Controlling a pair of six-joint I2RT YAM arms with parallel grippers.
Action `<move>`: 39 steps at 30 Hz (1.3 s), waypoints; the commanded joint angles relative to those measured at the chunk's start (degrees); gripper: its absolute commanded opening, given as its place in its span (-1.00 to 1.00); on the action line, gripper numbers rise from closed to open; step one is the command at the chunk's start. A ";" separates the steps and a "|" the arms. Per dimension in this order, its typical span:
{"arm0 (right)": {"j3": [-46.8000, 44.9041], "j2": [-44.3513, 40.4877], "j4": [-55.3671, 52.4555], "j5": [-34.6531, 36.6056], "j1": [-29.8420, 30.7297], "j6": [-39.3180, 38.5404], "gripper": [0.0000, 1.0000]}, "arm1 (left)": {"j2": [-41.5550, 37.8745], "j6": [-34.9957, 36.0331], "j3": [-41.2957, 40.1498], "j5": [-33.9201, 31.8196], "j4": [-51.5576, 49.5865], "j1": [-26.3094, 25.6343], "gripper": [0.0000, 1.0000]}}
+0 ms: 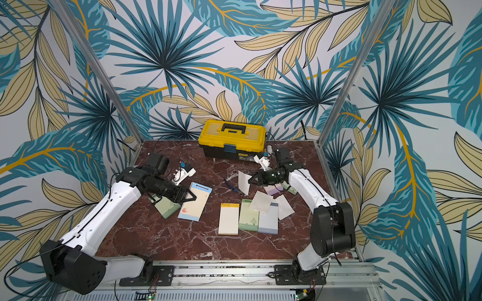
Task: Tear off pages from different memo pads
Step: Tear off the paper from the memo pad, then place the paper at the center of the board.
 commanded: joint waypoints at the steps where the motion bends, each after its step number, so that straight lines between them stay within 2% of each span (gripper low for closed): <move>1: -1.76 -1.83 2.94 3.46 -1.15 5.85 -1.00 | 3.22 -12.49 -1.67 4.34 13.48 0.18 -1.00; 4: -2.05 -1.53 4.10 6.16 -3.25 10.00 -1.00 | 6.23 -18.65 -2.28 2.14 22.42 -0.71 -1.00; 12: -6.28 -1.45 9.49 8.12 -11.38 16.27 -1.00 | 14.51 -23.16 -1.53 1.33 32.49 -1.20 -1.00; 21: -12.00 -2.88 15.90 7.13 -19.95 20.92 -1.00 | 25.83 -22.28 -0.42 0.89 35.09 -1.21 -1.00; 31: -11.27 4.16 17.10 7.96 -21.06 21.93 -0.98 | 34.94 -22.35 1.87 -1.70 35.77 -0.81 -0.99; 32: -10.29 5.16 16.14 8.31 -21.11 21.53 -0.82 | 35.68 -22.39 2.48 -2.27 35.54 -0.84 -0.91; 33: -9.17 5.90 14.96 8.87 -21.09 21.04 -0.43 | 36.35 -22.41 3.15 -2.98 35.35 -0.81 -0.84; 34: -8.48 6.09 13.86 9.90 -21.06 20.62 -0.15 | 36.69 -22.37 3.78 -3.91 35.08 -0.73 -0.75; 35: -8.26 5.72 13.04 11.09 -21.06 20.09 0.08 | 36.77 -22.37 4.27 -5.36 34.55 -0.56 -0.61; 36: -8.57 4.75 13.24 12.07 -21.08 19.86 0.17 | 36.67 -22.24 4.89 -6.92 33.77 -0.39 -0.44; 37: -9.01 3.69 13.68 12.42 -21.08 19.76 0.24 | 36.35 -21.85 5.41 -8.00 32.81 -0.20 -0.22; 38: -9.45 2.54 14.27 11.80 -20.99 19.59 0.32 | 35.56 -21.39 6.08 -9.36 31.60 0.16 0.24; 39: -9.57 1.43 14.20 10.76 -20.73 19.08 0.37 | 34.33 -21.25 6.41 -10.50 30.43 0.55 0.58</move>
